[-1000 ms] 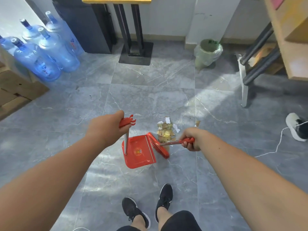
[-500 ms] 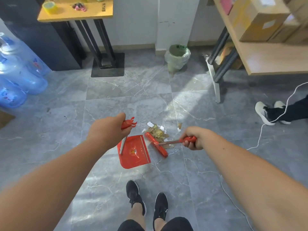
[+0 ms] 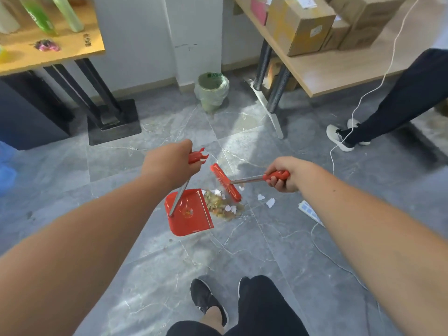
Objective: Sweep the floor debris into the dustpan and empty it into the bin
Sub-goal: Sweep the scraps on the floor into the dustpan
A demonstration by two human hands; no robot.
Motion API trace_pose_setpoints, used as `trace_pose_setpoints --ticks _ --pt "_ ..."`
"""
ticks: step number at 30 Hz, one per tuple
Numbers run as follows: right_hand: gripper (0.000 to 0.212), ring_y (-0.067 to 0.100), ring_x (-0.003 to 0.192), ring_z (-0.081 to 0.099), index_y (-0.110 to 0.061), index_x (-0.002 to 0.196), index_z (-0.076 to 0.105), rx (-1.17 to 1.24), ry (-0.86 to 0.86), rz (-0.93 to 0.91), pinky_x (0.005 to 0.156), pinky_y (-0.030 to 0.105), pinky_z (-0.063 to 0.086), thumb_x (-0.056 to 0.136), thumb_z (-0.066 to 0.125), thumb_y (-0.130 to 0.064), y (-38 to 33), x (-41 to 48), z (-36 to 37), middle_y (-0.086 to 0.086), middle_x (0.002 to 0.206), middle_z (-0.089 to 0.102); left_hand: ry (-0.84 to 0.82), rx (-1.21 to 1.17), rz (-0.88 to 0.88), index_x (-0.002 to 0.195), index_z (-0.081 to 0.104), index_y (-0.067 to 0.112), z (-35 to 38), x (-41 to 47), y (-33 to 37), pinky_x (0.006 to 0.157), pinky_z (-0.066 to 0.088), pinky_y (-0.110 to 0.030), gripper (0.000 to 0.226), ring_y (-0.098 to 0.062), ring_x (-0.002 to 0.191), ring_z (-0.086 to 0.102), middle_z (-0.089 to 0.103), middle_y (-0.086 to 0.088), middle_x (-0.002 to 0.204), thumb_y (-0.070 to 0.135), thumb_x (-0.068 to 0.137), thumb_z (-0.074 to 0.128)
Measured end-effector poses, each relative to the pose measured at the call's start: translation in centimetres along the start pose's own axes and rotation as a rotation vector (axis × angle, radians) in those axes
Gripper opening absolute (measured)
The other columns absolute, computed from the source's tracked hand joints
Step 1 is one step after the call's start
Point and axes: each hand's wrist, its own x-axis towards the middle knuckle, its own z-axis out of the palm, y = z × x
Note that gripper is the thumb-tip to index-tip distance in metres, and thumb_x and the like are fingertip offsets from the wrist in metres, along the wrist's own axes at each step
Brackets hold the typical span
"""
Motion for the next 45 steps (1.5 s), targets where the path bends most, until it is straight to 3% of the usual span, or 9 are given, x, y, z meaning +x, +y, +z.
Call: trace_pose_setpoints --ticks 9,14,17,23,27,31,34,40,45 --pt "0.014 0.007 0.030 0.043 -0.003 0.085 0.051 0.273 0.125 -0.031 0.030 0.011 0.029 0.098 0.047 -0.004 3.7 2.1 -9.2 0.004 0.068 0.036 -0.039 -0.004 0.181 0.092 0.048 0.020 1.9 5.6 8.0 0.059 0.053 -0.035 0.034 -0.024 0.063 0.059 0.059 0.003 0.073 0.053 0.092 0.056" --pt "0.021 0.009 0.027 0.042 -0.008 0.076 0.044 0.410 0.184 -0.007 0.029 0.012 0.028 0.094 0.045 0.001 6.0 4.0 -14.2 0.001 0.046 0.031 -0.050 0.052 0.234 0.096 0.049 0.018 3.6 8.3 13.0 0.050 0.036 -0.029 0.035 -0.023 0.059 0.050 0.048 0.005 0.065 0.052 0.093 0.057" --pt "0.024 0.008 0.025 0.039 -0.010 0.074 0.042 0.465 0.218 -0.014 0.028 0.012 0.027 0.094 0.043 0.003 6.6 5.0 -16.2 0.002 0.055 0.033 -0.052 0.050 0.249 0.095 0.047 0.018 4.9 9.9 15.3 0.052 0.043 -0.030 0.035 -0.023 0.058 0.053 0.058 0.001 0.069 0.052 0.094 0.056" --pt "0.023 0.010 0.045 0.038 -0.005 0.074 0.044 0.429 0.251 0.009 0.031 0.011 0.031 0.095 0.042 0.005 5.5 7.1 -17.7 0.002 0.031 0.037 -0.051 0.038 0.253 0.092 0.044 0.020 7.4 12.1 17.6 0.053 0.049 -0.033 0.038 -0.022 0.056 0.057 0.057 0.004 0.065 0.056 0.094 0.054" --pt "0.024 0.009 0.043 0.036 -0.007 0.074 0.047 0.433 0.229 0.045 0.031 0.011 0.030 0.093 0.040 0.005 5.6 10.1 -16.3 0.004 0.032 0.040 -0.090 0.049 0.248 0.094 0.042 0.020 9.0 12.8 18.0 0.051 0.043 -0.031 0.038 -0.023 0.058 0.058 0.054 0.006 0.064 0.056 0.095 0.051" --pt "0.021 0.007 0.023 0.033 -0.007 0.083 0.054 0.449 0.211 0.050 0.032 0.011 0.029 0.092 0.039 0.005 5.5 12.4 -13.2 0.007 0.054 0.044 -0.116 0.049 0.280 0.097 0.042 0.020 10.6 13.2 17.2 0.051 0.037 -0.030 0.039 -0.025 0.061 0.056 0.054 0.007 0.067 0.058 0.095 0.051" --pt "0.025 0.010 0.030 0.040 -0.011 0.098 0.059 0.464 0.214 0.054 0.032 0.013 0.030 0.091 0.041 0.004 5.3 13.2 -10.4 0.006 0.058 0.044 -0.137 0.029 0.306 0.096 0.043 0.019 11.3 13.5 15.8 0.052 0.038 -0.030 0.039 -0.024 0.060 0.054 0.058 0.006 0.070 0.058 0.095 0.051" --pt "0.023 0.011 0.038 0.040 -0.011 0.094 0.057 0.497 0.208 0.033 0.034 0.012 0.031 0.092 0.042 0.005 4.5 12.7 -4.5 0.007 0.050 0.045 -0.143 0.025 0.282 0.095 0.041 0.019 10.5 13.6 11.4 0.052 0.040 -0.031 0.042 -0.026 0.064 0.059 0.062 0.004 0.073 0.060 0.094 0.050" --pt "0.027 0.012 0.044 0.038 -0.010 0.100 0.059 0.478 0.219 0.040 0.035 0.014 0.032 0.091 0.039 0.006 3.9 13.0 1.0 0.008 0.060 0.046 -0.124 0.027 0.256 0.093 0.038 0.020 9.4 12.9 6.2 0.048 0.036 -0.030 0.040 -0.025 0.060 0.054 0.058 0.005 0.070 0.058 0.095 0.050"
